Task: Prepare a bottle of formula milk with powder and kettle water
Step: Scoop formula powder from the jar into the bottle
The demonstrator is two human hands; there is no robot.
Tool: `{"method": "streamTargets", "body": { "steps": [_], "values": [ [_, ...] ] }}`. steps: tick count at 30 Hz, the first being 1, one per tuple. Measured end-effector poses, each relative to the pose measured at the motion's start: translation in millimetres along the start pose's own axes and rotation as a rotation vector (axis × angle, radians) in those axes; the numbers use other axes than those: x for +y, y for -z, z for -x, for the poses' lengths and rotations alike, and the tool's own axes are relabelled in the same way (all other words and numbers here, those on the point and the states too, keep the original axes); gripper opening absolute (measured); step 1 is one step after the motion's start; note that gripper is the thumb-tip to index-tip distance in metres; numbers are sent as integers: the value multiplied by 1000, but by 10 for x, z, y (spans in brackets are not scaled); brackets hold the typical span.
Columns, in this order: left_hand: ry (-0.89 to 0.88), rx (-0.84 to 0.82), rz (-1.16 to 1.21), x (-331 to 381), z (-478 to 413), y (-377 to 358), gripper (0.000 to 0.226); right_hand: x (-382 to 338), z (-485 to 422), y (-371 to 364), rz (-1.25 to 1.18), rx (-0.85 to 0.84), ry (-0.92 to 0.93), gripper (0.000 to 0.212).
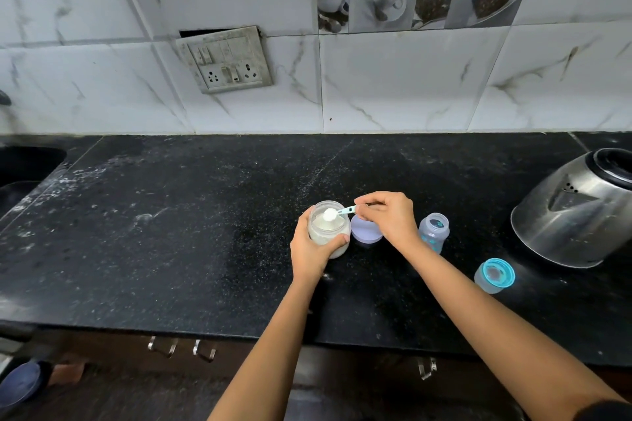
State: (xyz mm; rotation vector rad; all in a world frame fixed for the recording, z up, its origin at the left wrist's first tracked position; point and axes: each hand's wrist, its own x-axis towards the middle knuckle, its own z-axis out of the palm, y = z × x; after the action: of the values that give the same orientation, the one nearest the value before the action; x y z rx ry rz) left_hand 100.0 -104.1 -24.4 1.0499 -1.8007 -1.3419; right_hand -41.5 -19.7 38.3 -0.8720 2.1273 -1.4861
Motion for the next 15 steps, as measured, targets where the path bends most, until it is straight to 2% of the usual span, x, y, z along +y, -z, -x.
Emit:
{"method": "streamTargets", "body": {
  "steps": [2,5,7,12,15],
  "values": [
    [0,-14,-28,32,2,-3,74,-8,17,45,-69,17,-10,15],
    [24,-15,-88,94,35,-36,110,-14,41,179,-152,43,-12,16],
    [20,23,-113,156,77,-80,122,-13,49,307,-210,59,-14,19],
    [-78,107,-91,366,278,-310,118,-11,132,784,-394,124,-32,15],
    [-204,56,-60,466,433,-524,106,70,193,1114,-413,155,-36,17]
  ]
}}
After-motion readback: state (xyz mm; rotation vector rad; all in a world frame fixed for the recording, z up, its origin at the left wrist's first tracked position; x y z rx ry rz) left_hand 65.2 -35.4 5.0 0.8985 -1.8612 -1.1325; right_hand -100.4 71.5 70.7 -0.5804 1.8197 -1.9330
